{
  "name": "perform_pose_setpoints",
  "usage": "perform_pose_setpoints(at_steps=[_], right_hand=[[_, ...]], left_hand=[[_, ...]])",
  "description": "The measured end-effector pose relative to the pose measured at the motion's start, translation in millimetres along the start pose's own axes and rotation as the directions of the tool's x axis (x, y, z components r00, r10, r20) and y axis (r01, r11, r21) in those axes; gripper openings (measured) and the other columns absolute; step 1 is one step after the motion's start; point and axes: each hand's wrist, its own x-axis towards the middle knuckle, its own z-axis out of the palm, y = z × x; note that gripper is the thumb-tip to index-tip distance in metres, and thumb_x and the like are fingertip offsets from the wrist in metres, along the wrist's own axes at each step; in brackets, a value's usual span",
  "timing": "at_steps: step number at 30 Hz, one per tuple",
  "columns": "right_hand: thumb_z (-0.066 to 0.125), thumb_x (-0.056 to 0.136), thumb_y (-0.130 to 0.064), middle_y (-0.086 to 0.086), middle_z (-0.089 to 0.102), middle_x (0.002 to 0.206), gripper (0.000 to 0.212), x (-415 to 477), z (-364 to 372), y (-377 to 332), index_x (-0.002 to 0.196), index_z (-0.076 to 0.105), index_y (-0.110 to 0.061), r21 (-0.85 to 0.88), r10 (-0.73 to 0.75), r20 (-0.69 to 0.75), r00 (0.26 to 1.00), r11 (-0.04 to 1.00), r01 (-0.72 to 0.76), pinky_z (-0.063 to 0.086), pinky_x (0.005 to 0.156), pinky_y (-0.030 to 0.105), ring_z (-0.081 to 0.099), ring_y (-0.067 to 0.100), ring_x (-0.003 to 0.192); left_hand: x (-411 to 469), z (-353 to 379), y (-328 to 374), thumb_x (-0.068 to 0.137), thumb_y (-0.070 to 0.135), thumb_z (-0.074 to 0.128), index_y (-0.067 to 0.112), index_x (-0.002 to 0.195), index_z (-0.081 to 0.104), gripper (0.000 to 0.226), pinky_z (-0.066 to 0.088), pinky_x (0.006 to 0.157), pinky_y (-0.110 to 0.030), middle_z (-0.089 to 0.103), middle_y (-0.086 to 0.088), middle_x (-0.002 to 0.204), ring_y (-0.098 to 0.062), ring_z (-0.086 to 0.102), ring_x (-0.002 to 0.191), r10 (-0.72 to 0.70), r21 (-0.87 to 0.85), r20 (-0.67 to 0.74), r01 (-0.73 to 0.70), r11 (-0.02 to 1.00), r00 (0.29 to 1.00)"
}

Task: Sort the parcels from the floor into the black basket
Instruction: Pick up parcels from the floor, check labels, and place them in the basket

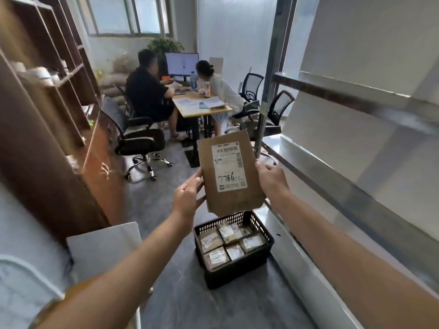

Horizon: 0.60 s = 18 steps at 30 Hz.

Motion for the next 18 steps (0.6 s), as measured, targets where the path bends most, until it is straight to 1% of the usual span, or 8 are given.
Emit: perform_pose_setpoints(at_steps=[2, 4, 5, 8, 11, 13, 14, 18], right_hand=[[0.040, 0.105, -0.029, -0.004, 0.069, 0.080, 0.037, 7.8, 13.1, 7.7, 0.082, 0.068, -0.020, -0.021, 0.033, 0.025, 0.999, 0.999, -0.033, 0.045, 0.056, 0.020, 0.063, 0.011, 0.074], [0.039, 0.105, -0.031, -0.002, 0.070, 0.083, 0.041, 17.1, 19.6, 15.9, 0.078, 0.068, -0.019, -0.038, 0.065, 0.048, 0.997, 0.997, -0.063, 0.047, 0.061, 0.023, 0.063, 0.013, 0.078], [0.039, 0.105, -0.032, -0.002, 0.069, 0.084, 0.041, 22.8, 20.5, 19.9, 0.078, 0.067, -0.020, -0.038, 0.072, 0.050, 0.996, 0.997, -0.070, 0.046, 0.061, 0.023, 0.062, 0.011, 0.077], [0.039, 0.105, -0.034, -0.009, 0.064, 0.080, 0.037, 40.2, 16.6, 26.4, 0.085, 0.068, -0.020, -0.049, 0.077, 0.048, 0.996, 0.996, -0.075, 0.040, 0.057, 0.022, 0.057, 0.005, 0.073], [0.039, 0.104, -0.034, -0.004, 0.068, 0.084, 0.042, 65.3, 9.7, 32.5, 0.084, 0.070, -0.016, -0.036, 0.085, 0.091, 0.992, 0.996, -0.082, 0.045, 0.062, 0.025, 0.062, 0.012, 0.079], [0.040, 0.103, -0.031, -0.001, 0.070, 0.085, 0.042, 82.1, 1.5, 34.7, 0.090, 0.072, -0.007, -0.039, 0.085, 0.097, 0.992, 0.996, -0.082, 0.047, 0.063, 0.026, 0.062, 0.016, 0.080], [0.040, 0.102, -0.030, 0.000, 0.069, 0.084, 0.041, 91.0, -3.8, 35.5, 0.093, 0.072, -0.005, -0.038, 0.083, 0.097, 0.992, 0.996, -0.080, 0.048, 0.064, 0.027, 0.062, 0.016, 0.079], [0.041, 0.102, -0.028, 0.004, 0.073, 0.091, 0.039, 128.2, -26.9, 39.2, 0.098, 0.073, -0.007, -0.019, 0.065, 0.129, 0.989, 0.998, -0.063, 0.052, 0.069, 0.027, 0.064, 0.017, 0.081]], left_hand=[[10.8, -9.4, -7.1, 0.105, 0.023, 0.037, 0.026, 0.133, 0.059, 0.036, 0.049, 0.101, -0.038, 0.069, 0.020, 0.114, -0.005, 0.057, 0.121, -0.019, 0.015, -0.024, 0.019, 1.000, 1.000], [19.7, -13.8, -14.4, 0.105, 0.024, 0.038, 0.027, 0.133, 0.060, 0.036, 0.049, 0.102, -0.039, 0.068, 0.019, 0.117, -0.006, 0.057, 0.121, -0.041, 0.023, -0.038, 0.042, 0.999, 0.998], [24.4, -13.9, -18.2, 0.104, 0.025, 0.038, 0.026, 0.133, 0.060, 0.036, 0.049, 0.103, -0.040, 0.068, 0.016, 0.120, -0.007, 0.057, 0.122, -0.051, 0.027, -0.041, 0.052, 0.998, 0.998], [41.8, -6.4, -26.9, 0.104, 0.026, 0.038, 0.025, 0.135, 0.058, 0.037, 0.047, 0.105, -0.041, 0.066, 0.011, 0.128, -0.009, 0.057, 0.123, -0.052, 0.042, -0.038, 0.053, 0.998, 0.998], [59.1, 10.1, -32.5, 0.104, 0.023, 0.038, 0.021, 0.137, 0.056, 0.038, 0.045, 0.107, -0.036, 0.066, 0.009, 0.127, -0.009, 0.060, 0.121, -0.034, 0.024, -0.041, 0.035, 0.999, 0.999], [68.6, 25.3, -35.2, 0.103, 0.020, 0.038, 0.017, 0.138, 0.054, 0.039, 0.045, 0.107, -0.034, 0.066, 0.007, 0.128, -0.009, 0.061, 0.118, -0.016, 0.015, -0.053, 0.017, 1.000, 0.998], [72.8, 33.4, -36.3, 0.103, 0.018, 0.038, 0.015, 0.139, 0.053, 0.039, 0.045, 0.108, -0.033, 0.066, 0.006, 0.128, -0.009, 0.062, 0.118, -0.013, 0.010, -0.059, 0.013, 1.000, 0.998], [90.4, 66.1, -43.9, 0.100, 0.013, 0.038, 0.013, 0.140, 0.052, 0.043, 0.044, 0.109, -0.035, 0.067, 0.002, 0.127, -0.013, 0.062, 0.118, -0.009, 0.018, -0.066, 0.010, 1.000, 0.998]])
